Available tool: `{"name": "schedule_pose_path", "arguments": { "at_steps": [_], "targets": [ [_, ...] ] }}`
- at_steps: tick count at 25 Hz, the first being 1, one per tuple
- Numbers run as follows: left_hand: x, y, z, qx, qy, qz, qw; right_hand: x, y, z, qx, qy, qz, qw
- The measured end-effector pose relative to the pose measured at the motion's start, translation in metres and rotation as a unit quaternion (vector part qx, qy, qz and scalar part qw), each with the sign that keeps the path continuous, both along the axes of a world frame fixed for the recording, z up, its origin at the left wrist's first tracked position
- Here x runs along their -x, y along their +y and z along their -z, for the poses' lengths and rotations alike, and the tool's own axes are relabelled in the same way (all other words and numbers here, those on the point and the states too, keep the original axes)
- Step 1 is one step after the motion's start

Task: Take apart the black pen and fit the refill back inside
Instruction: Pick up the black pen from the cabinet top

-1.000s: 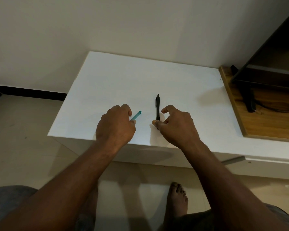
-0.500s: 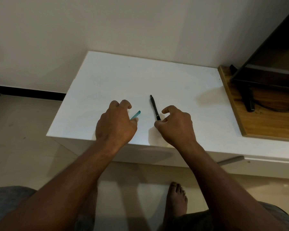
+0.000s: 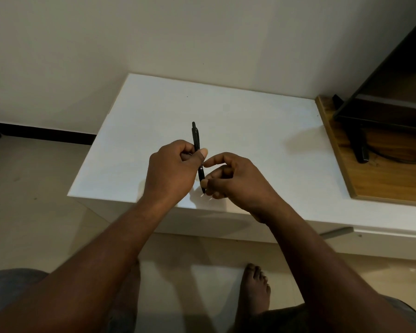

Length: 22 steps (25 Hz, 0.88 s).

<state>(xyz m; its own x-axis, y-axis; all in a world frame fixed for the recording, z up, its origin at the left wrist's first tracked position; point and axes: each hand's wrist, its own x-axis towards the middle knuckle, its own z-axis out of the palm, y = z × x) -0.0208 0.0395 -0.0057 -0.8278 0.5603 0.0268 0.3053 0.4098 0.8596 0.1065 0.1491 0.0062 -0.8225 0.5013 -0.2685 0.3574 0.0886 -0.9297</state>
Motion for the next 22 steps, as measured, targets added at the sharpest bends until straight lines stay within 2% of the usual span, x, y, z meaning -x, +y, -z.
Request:
{"name": "schedule_pose_path", "arguments": {
  "at_steps": [3, 7, 12, 22],
  "targets": [
    [-0.001, 0.0, -0.003, -0.002, -0.015, 0.016, 1.0, -0.001, 0.011, -0.006, -0.002, 0.01, 0.054, 0.998],
    [-0.01, -0.001, -0.007, 0.004, -0.025, 0.107, 0.994, -0.005, 0.023, -0.012, 0.027, 0.057, 0.159, 0.985],
    [-0.017, -0.002, -0.008, -0.001, -0.029, 0.164, 0.986, -0.005, 0.023, -0.015, 0.054, 0.074, 0.191, 0.977],
    [-0.014, 0.002, -0.01, 0.007, -0.044, 0.169, 0.985, -0.005, 0.026, -0.014, 0.062, 0.078, 0.253, 0.962]
  ]
}}
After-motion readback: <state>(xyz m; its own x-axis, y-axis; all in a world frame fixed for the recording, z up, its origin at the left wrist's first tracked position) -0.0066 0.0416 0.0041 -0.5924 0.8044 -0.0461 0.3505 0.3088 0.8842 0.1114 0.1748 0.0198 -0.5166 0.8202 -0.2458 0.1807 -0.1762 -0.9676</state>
